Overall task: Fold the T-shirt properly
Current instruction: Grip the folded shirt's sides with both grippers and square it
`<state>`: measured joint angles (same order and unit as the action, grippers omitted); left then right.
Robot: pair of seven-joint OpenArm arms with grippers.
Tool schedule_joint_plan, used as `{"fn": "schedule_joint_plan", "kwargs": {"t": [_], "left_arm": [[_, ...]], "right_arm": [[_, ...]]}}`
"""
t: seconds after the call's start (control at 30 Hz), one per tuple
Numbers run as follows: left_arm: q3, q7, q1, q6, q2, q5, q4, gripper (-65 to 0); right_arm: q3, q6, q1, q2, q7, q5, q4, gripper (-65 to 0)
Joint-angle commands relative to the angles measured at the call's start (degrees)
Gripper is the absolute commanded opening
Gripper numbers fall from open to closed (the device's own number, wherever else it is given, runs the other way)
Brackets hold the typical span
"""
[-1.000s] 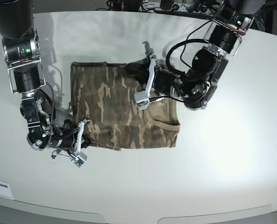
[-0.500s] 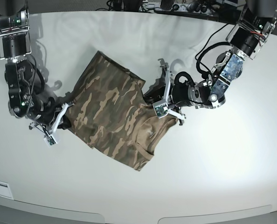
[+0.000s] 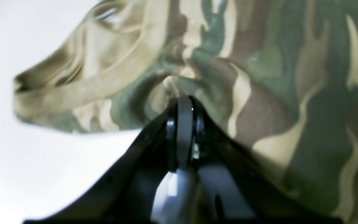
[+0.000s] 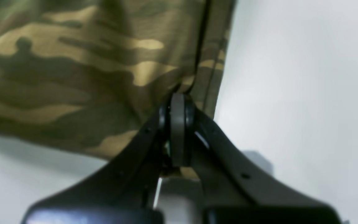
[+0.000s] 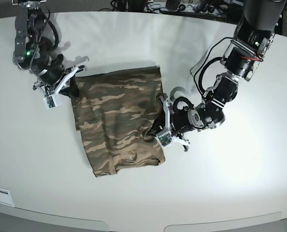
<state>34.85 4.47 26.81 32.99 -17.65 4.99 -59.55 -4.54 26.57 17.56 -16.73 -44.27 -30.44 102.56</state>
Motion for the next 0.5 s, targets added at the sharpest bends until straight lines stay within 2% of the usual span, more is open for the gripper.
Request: {"fn": "schedule_joint_plan", "kwargs": {"t": [0.0,0.1,0.2,0.33,0.47], "left_arm": [[0.24,6.03,1.27,-0.94,0.00,-4.31,0.70,-65.0],[0.24,7.48,3.50,-0.20,1.55,-4.31,0.68,-65.0],[0.24,14.38,5.88,-0.55,2.10,-2.25,-0.07,-65.0],[-1.44,28.68,7.34,-1.75,0.59,9.90,-4.66,-65.0],[-6.86,40.72,6.86,0.28,-1.88,26.91,-11.04,-65.0]], "right_arm": [[0.09,0.59,1.57,1.01,-3.48,0.90,1.22,-65.0],[-0.02,0.59,2.95,4.07,-1.97,4.68,3.93,-65.0],[-0.02,-1.73,2.71,5.86,-1.75,9.77,6.47,-65.0],[-0.02,-2.67,2.73,5.90,-0.55,9.22,12.66,-65.0],[-0.02,0.39,2.01,5.90,2.84,9.25,18.49,-65.0]]}}
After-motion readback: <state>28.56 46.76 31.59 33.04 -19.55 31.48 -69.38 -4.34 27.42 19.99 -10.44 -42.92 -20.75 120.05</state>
